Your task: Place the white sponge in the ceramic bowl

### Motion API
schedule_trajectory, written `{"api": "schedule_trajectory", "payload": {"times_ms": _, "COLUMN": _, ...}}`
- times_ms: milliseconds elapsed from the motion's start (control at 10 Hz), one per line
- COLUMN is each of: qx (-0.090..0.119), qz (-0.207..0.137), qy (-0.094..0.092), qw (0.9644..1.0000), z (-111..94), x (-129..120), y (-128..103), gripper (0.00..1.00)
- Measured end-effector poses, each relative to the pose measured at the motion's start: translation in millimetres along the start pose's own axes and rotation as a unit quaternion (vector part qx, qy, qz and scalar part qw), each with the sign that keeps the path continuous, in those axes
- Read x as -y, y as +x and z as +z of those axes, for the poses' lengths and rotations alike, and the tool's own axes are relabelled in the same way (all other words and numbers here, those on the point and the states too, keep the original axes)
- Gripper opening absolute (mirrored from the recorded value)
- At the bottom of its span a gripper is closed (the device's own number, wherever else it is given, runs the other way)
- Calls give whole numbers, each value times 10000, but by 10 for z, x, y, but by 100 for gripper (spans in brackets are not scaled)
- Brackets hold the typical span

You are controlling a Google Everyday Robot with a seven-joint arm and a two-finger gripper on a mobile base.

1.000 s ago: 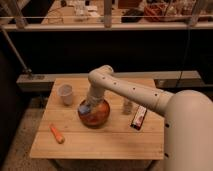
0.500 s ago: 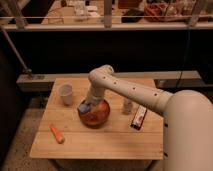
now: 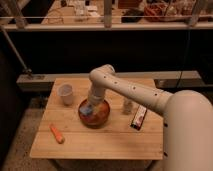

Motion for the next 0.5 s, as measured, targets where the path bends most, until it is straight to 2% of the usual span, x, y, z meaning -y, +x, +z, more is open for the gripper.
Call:
{"api": "schedule_trajectory", "payload": {"times_ms": 100, "qx": 7, "qz": -9, "qy": 0, "qw": 10000, "z": 1, "x": 5, "y": -2, "gripper": 79}}
{"api": "schedule_trajectory", "payload": {"times_ms": 200, "qx": 25, "qz": -15, "qy": 4, "qw": 10000, "z": 1, "x": 18, "y": 1, "gripper": 74}}
{"api": "schedule_trajectory", "payload": {"times_ms": 300, "qx": 36, "qz": -21, "qy": 1, "qw": 10000, "z": 4, "x": 30, "y": 10, "gripper": 63}}
{"api": "schedule_trajectory", "payload": {"times_ms": 400, "qx": 43, "qz": -30, "qy": -2, "qw": 10000, "z": 5, "x": 37, "y": 14, "gripper": 57}}
{"api": "schedule_trajectory", "payload": {"times_ms": 500, "qx": 48, "qz": -35, "qy": -4, "qw": 10000, "z": 5, "x": 39, "y": 19, "gripper": 56}}
